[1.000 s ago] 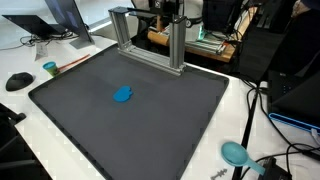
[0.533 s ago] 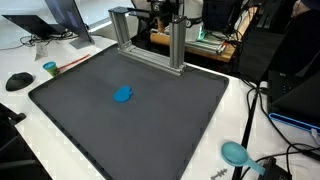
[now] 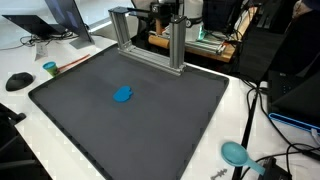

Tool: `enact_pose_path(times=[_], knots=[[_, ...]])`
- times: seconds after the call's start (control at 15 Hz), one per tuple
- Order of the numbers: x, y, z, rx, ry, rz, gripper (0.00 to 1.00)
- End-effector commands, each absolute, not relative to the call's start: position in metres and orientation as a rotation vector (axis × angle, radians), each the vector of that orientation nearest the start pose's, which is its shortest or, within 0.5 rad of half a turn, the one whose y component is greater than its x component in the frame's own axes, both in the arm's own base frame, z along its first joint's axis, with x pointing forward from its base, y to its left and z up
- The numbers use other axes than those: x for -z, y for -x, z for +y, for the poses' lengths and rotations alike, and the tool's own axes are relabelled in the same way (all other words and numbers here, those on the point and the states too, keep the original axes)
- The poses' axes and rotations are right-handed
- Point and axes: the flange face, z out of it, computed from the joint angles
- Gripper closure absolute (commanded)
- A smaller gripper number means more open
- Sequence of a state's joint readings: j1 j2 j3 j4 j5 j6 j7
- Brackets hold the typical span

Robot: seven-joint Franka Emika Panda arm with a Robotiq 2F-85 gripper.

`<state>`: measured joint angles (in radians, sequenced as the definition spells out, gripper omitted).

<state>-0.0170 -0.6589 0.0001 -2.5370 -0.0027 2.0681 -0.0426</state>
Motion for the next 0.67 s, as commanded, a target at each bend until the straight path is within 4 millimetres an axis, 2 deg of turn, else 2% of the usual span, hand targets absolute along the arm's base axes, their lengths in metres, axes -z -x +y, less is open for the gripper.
enact_pose_path(times=[0.0,0.27,0.47,0.6], knots=[[-0.526,-0.405,0.011,0.305,3.134,-0.085,0.0],[-0.525,-0.444,0.039,0.232,3.151,-0.189,0.0],[-0.505,-0.462,0.056,0.076,3.162,-0.246,0.0],[-0.49,-0.469,0.059,-0.031,3.167,-0.248,0.0]])
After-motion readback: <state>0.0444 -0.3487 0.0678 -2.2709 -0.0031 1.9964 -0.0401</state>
